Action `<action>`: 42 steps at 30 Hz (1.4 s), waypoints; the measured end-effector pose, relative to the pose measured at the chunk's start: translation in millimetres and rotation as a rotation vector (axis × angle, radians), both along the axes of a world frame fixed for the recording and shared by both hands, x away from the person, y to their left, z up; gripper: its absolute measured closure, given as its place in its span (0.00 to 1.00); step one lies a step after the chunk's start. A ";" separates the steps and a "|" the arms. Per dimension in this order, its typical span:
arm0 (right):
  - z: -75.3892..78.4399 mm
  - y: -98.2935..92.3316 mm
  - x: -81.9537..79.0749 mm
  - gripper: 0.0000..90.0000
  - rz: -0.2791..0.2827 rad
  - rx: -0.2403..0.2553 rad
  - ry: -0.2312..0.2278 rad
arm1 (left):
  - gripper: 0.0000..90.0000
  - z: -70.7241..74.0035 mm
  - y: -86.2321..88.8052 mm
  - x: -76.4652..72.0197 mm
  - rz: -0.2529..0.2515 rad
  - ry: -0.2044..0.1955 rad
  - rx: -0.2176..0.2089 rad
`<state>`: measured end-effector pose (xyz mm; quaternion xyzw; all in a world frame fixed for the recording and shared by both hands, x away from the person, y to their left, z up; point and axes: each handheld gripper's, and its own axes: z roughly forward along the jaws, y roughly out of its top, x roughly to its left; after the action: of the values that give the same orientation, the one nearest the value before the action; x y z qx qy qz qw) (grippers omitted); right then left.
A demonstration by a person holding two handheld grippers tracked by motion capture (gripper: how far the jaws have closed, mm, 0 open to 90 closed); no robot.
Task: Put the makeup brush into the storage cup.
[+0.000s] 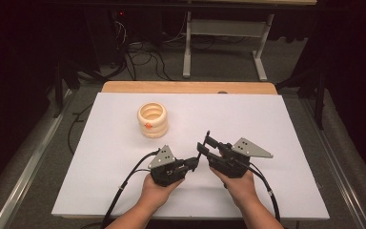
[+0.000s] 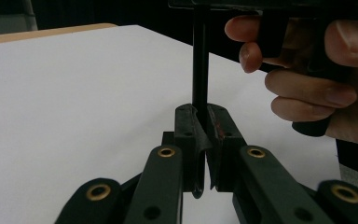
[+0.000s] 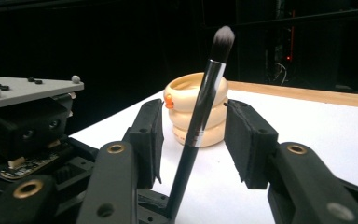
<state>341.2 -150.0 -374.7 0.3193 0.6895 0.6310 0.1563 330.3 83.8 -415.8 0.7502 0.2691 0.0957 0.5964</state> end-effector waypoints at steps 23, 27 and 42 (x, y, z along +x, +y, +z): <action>-5.0 -1.4 3.5 0.81 0.010 0.049 0.050 | 0.93 -2.3 -0.9 -1.2 0.029 -0.016 -0.007; -5.1 -1.9 3.5 0.83 0.007 0.054 0.052 | 0.93 -2.6 -0.7 -0.9 0.030 -0.015 -0.008; -5.6 -2.1 3.4 0.90 0.007 0.059 0.055 | 0.93 -4.4 -2.7 -1.2 0.034 -0.015 -0.002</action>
<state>344.7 -152.1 -380.4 0.3387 0.6758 0.6425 0.1255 329.1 81.2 -420.3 0.7442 0.2771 0.1111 0.5975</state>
